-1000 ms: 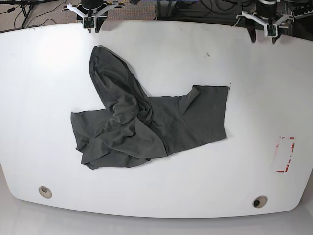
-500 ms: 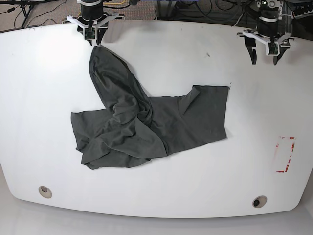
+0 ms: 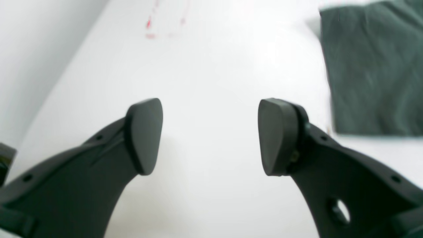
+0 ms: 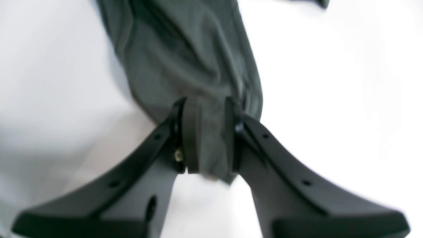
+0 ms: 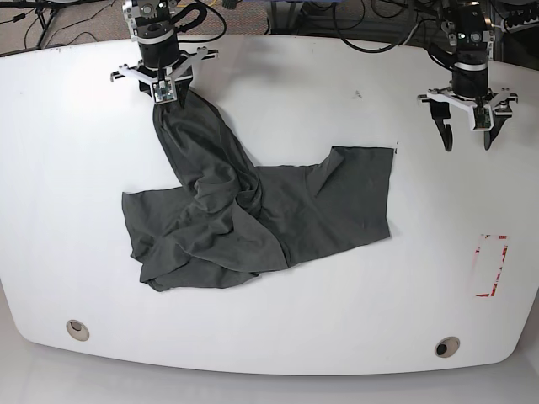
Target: Fold the T-shirt properly
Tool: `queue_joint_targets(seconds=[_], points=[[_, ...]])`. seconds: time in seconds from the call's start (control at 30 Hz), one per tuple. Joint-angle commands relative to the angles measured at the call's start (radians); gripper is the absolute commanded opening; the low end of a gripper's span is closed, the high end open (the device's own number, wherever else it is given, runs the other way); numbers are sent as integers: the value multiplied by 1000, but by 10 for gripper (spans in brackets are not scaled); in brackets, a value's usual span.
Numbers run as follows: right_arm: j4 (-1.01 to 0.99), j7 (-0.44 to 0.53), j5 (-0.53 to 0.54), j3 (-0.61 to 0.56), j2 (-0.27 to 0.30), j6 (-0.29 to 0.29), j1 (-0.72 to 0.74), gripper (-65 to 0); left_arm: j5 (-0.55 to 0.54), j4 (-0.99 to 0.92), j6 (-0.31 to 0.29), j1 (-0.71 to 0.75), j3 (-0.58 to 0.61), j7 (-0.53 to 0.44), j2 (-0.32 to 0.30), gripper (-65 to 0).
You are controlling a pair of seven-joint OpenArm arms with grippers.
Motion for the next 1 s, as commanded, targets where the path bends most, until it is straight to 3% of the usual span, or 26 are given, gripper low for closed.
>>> queue_joint_targets(seconds=[0.0, 0.17, 0.43, 0.5, 0.63, 0.83, 0.97], points=[[15, 7, -3, 4, -1, -1, 26, -495, -2, 15, 4, -31, -9, -21, -12, -235], [25, -80, -4, 1, -13, -18, 112, -426, 1, 31, 2, -103, -6, -14, -11, -239], [29, -120, -7, -18, -21, -17, 155, -304, 4, 55, 6, -129, -4, -4, -10, -229], [35, -101, -4, -28, -14, -6, 119, -238, 7, 74, 2, -116, -8, 23, -16, -186], [37, -79, -4, -38, -14, -2, 108, -185, 11, 86, -1, -98, -6, 63, -26, -110], [35, -72, -4, -29, -14, -2, 124, -175, 9, 75, -3, -90, -5, 69, -31, -62], [34, -89, -10, 7, -18, -12, 126, -184, 6, 49, -4, -96, -9, 42, -22, -70]])
